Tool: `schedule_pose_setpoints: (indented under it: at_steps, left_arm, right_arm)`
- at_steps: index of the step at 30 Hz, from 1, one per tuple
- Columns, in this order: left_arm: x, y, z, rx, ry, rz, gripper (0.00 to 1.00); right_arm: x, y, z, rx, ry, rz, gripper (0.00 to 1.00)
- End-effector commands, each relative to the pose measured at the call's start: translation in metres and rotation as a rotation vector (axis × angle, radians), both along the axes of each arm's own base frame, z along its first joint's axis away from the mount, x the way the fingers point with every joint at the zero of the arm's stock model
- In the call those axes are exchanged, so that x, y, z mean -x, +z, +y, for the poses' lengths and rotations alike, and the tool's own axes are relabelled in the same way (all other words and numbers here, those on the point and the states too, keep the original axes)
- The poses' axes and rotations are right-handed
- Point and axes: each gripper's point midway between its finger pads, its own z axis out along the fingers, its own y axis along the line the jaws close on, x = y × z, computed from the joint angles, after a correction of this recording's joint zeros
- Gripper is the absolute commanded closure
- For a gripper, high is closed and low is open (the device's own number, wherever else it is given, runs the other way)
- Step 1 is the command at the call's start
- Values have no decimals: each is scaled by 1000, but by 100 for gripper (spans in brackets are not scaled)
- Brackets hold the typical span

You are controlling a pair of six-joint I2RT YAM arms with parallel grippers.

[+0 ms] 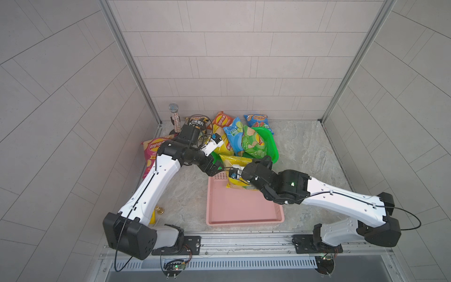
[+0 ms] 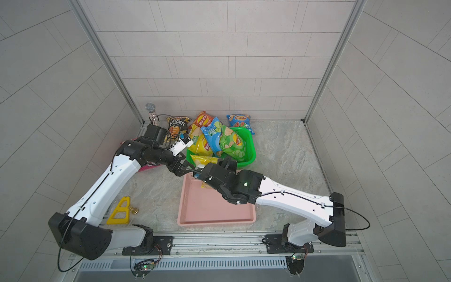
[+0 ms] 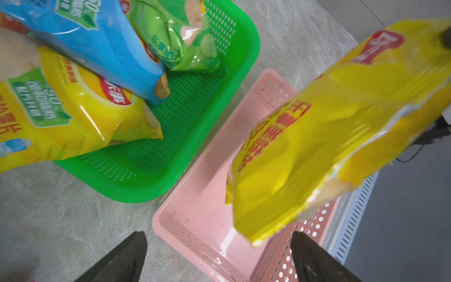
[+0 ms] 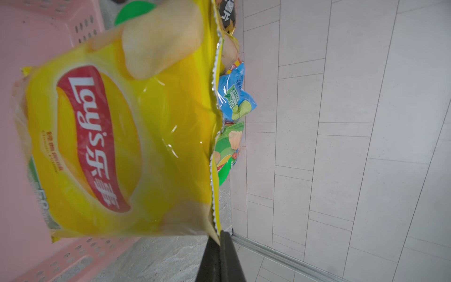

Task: Put the potato chips into the basket
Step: Pick up the potato chip from the corner of the board, then place the potato chip in the basket.

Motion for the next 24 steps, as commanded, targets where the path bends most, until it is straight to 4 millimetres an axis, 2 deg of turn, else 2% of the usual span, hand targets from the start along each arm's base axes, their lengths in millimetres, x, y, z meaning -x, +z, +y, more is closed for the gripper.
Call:
schedule_pose_setpoints:
  at_steps: [1, 4, 8, 16, 19, 24]
  left_arm:
    - [-34, 18, 37, 9, 239, -37, 0]
    - [-53, 26, 72, 114, 394, 8, 0]
    - [-53, 7, 96, 83, 448, 56, 0]
    - [-20, -51, 101, -4, 390, 185, 0]
    - [-11, -65, 99, -8, 380, 224, 0]
    - [-7, -75, 99, -5, 397, 241, 0]
  right_arm:
    - [-20, 37, 11, -181, 10, -69, 100]
    - [-38, 50, 15, -257, 4, -77, 100]
    - [-65, 60, 21, -320, -19, -80, 100]
    - [-122, 55, 34, -328, -52, -83, 100]
    - [-142, 50, 43, -335, -58, -86, 100]
    - [-169, 36, 59, -339, -63, -66, 100]
